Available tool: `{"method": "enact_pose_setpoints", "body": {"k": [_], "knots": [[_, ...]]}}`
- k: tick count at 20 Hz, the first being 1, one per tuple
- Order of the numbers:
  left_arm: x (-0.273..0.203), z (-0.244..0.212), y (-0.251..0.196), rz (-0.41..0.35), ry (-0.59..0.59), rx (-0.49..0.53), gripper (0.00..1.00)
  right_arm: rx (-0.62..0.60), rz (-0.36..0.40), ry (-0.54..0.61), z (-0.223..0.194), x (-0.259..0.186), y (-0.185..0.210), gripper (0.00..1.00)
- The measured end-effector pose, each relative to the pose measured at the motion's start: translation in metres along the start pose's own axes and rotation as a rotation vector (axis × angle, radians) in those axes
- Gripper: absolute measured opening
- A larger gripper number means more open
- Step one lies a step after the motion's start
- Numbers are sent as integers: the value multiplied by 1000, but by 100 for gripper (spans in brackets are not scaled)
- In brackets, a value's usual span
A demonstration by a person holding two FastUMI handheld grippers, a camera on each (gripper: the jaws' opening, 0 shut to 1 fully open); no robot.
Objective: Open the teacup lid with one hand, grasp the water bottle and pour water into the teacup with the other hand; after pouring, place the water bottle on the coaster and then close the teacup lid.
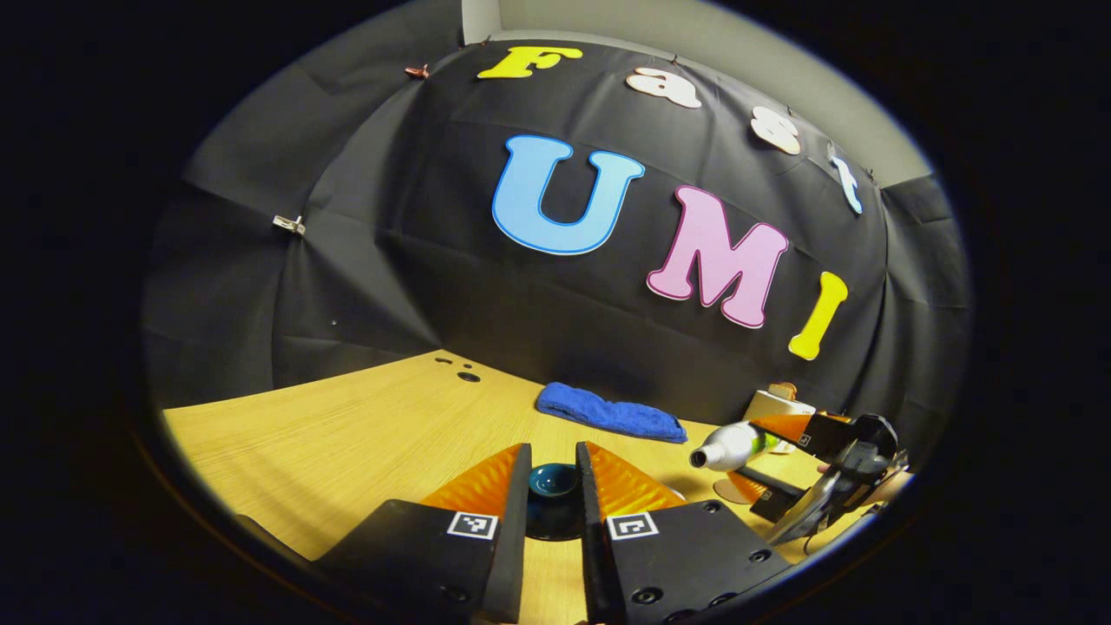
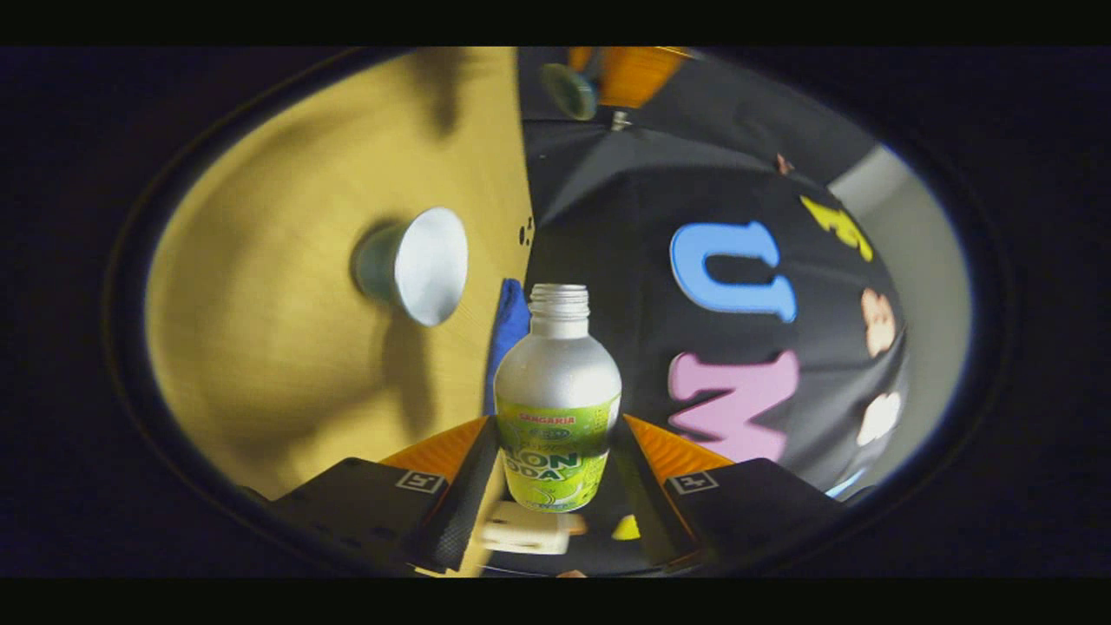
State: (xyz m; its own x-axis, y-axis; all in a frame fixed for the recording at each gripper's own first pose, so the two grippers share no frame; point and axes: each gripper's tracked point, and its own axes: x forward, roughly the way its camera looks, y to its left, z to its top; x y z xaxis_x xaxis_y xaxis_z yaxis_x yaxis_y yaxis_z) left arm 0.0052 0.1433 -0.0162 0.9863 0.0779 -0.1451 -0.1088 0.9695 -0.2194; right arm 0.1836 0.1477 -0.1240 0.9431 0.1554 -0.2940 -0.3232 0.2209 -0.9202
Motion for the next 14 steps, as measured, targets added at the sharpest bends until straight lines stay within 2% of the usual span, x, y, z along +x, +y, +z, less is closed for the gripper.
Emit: {"method": "enact_pose_setpoints", "body": {"k": [3,7,10,14], "knots": [[1,-2,-1,4,4,8,31,436,117,19,-6,2,23,78],[3,-7,-1,7,13,17,32,882,143,-24,-3,2,16,78],[5,-11,-5,4,24,26,31,1055,87,-48,0,-3,8,78],[8,-17,-11,-1,34,38,31,1199,30,-27,-4,-4,9,78]]}}
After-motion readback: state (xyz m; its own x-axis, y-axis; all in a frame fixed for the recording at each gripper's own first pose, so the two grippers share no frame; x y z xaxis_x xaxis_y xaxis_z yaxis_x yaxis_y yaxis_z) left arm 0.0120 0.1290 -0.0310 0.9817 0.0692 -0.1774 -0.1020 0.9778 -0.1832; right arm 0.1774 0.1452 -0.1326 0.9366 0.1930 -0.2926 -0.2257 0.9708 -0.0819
